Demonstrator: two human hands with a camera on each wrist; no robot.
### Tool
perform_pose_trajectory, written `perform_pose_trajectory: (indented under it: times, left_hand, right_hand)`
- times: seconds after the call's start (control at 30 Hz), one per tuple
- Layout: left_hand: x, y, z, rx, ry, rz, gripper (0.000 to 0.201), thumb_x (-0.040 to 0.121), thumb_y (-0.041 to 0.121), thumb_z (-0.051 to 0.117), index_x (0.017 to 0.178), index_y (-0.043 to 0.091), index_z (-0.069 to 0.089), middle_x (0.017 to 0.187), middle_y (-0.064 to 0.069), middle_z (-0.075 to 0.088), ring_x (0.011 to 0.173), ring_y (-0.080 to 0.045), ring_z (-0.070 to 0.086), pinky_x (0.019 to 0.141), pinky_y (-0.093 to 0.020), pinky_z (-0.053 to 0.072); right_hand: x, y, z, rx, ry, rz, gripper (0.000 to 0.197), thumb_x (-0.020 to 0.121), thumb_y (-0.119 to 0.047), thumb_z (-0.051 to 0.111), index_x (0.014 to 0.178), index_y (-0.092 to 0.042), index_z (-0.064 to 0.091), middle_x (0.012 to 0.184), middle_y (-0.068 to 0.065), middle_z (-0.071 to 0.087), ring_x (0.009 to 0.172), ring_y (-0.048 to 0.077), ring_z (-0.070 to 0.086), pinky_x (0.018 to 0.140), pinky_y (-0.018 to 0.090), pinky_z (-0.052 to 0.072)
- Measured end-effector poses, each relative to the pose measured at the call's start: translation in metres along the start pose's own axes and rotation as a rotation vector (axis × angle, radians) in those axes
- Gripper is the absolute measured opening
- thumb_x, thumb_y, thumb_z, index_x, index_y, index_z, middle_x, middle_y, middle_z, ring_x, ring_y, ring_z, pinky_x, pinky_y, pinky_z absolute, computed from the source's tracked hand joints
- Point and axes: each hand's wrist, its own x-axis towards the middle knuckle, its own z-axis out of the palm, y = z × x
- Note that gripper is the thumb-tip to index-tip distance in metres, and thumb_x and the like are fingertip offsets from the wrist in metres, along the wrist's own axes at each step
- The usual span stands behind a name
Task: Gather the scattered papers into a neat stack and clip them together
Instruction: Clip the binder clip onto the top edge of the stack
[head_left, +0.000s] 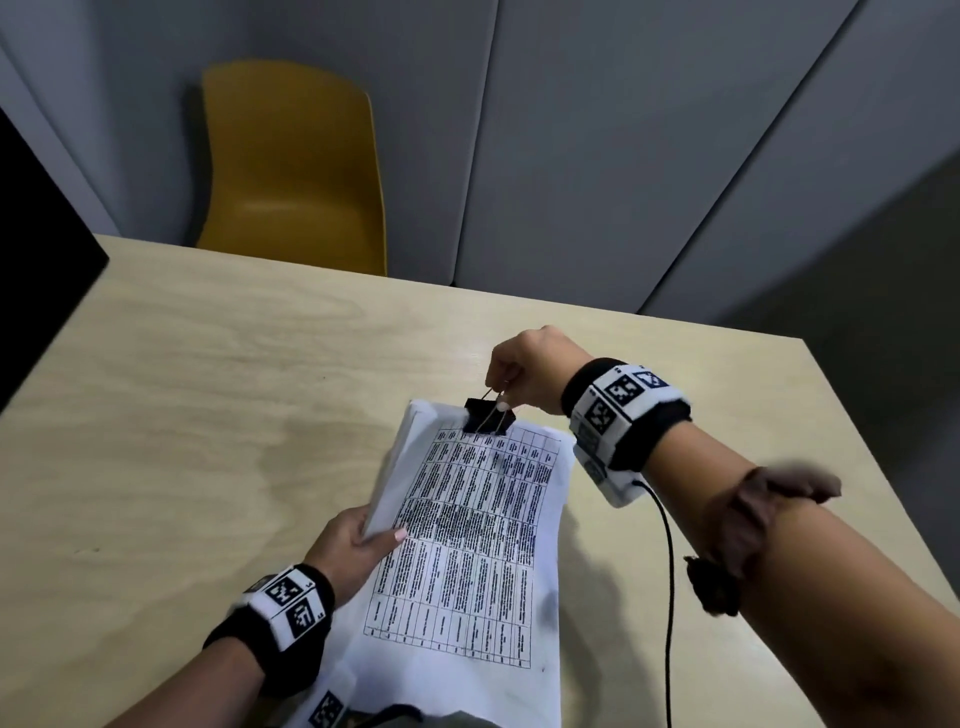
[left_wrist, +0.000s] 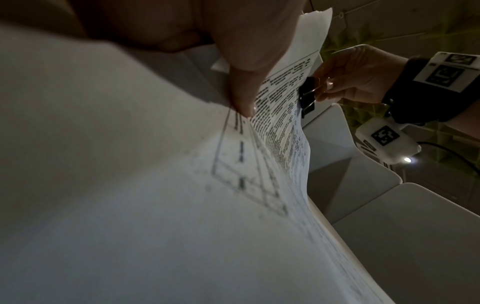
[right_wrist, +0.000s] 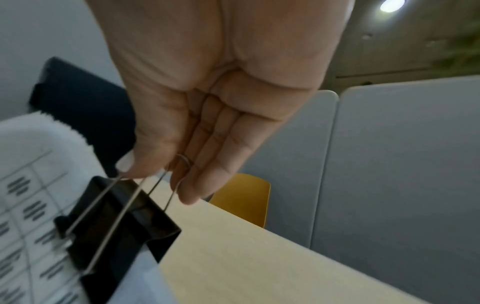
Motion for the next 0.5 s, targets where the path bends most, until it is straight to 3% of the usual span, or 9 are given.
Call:
perform_pose_trajectory:
  times: [0.07,0.17,0.3,0.4,0.5]
  left_hand:
    - [-0.001,0.0,-0.001,-0.021,-0.017,-0.003,0.007,0.087,0.021,0.061,0.087,0.015,0.06,0.063,0.005,0.051,0.062,-0.015,0.048,0.059,-0.024,0.04]
    - [0.0,-0.001,-0.001,-0.026,-0.012,0.006,0.015,0.084,0.022,0.064,0.072,0.015,0.057,0.057,0.007,0.048,0.059,-0.014,0.045,0.058,-0.025,0.037]
    - [-0.003,0.002,0.0,-0.027,-0.022,-0.015,0.016,0.087,0.015,0.06,0.073,0.019,0.054,0.045,0.014,0.055,0.059,-0.007,0.047,0.058,-0.023,0.038]
    - [-0.005,0.006,-0.002,-0.035,-0.045,-0.012,0.002,0.087,0.017,0.06,0.085,0.019,0.06,0.066,0.011,0.06,0.072,-0.007,0.055,0.068,-0.024,0.043]
    - [-0.006,0.007,-0.004,-0.028,-0.085,-0.019,0.012,0.087,0.022,0.06,0.098,0.025,0.062,0.093,0.002,0.068,0.091,-0.013,0.062,0.081,-0.027,0.047]
  right_hand:
    - [0.003,0.004,0.002,0.127,-0.039,0.005,0.025,0.07,-0.005,0.077,0.094,-0.008,0.07,0.092,0.007,0.074,0.083,0.014,0.066,0.088,0.029,0.052]
    - [0.003,0.013,0.012,0.306,-0.111,0.046,0.032,0.072,-0.002,0.075,0.103,-0.007,0.067,0.096,0.007,0.071,0.087,0.016,0.066,0.094,0.034,0.051]
    - [-0.001,0.023,0.027,0.431,-0.15,0.067,0.049,0.081,-0.01,0.068,0.127,-0.015,0.053,0.123,0.001,0.061,0.116,0.016,0.055,0.108,0.038,0.038]
    - [-0.008,0.026,0.046,0.396,-0.197,0.112,0.079,0.072,-0.022,0.077,0.139,-0.034,0.036,0.144,-0.005,0.043,0.132,0.014,0.039,0.112,0.042,0.028]
    - [-0.011,0.025,0.064,0.476,-0.23,0.147,0.09,0.063,-0.019,0.083,0.139,-0.037,0.036,0.14,-0.002,0.05,0.127,0.017,0.048,0.11,0.042,0.035]
